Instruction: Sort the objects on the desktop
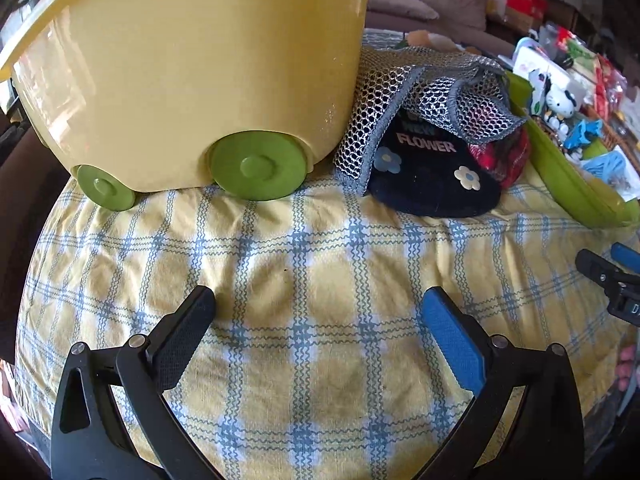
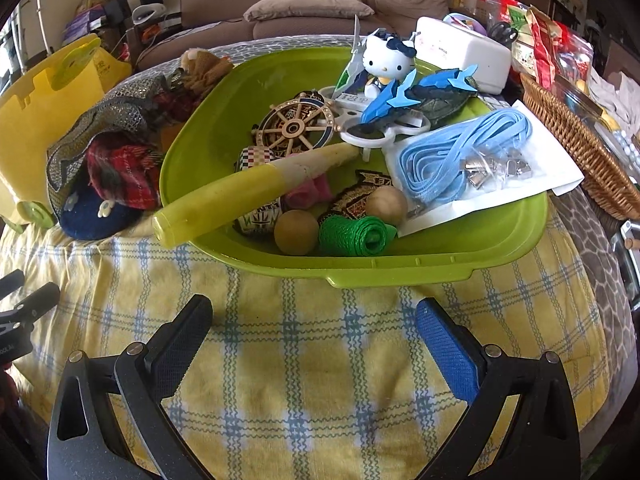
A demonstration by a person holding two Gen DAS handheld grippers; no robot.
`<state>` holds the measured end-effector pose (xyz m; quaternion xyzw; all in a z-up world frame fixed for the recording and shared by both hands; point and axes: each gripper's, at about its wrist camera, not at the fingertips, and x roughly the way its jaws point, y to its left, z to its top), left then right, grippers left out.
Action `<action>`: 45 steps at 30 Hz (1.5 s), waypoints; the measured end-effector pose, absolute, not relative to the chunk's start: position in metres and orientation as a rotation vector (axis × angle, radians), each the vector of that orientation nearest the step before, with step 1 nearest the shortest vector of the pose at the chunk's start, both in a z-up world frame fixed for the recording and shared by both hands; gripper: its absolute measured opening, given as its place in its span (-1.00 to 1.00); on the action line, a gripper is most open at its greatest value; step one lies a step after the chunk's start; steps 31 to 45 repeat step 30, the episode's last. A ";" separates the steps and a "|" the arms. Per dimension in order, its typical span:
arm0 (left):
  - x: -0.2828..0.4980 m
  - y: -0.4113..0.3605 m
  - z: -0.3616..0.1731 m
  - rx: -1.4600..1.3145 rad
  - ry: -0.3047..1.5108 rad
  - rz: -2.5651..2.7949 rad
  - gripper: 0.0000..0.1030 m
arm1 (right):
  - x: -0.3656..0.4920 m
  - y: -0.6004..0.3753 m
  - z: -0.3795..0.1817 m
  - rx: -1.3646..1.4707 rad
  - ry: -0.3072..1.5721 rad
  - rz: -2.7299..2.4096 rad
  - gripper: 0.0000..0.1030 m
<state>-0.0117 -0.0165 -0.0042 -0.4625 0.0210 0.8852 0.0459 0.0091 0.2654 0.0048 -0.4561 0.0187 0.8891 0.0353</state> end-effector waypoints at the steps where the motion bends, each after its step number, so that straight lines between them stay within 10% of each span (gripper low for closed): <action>1: -0.012 -0.016 -0.004 -1.412 0.062 2.701 1.00 | 0.009 0.265 0.003 -1.398 0.037 2.733 0.99; 45: -0.012 -0.017 -0.004 -1.412 0.060 2.700 1.00 | 0.007 0.265 0.001 -1.384 0.037 2.741 1.00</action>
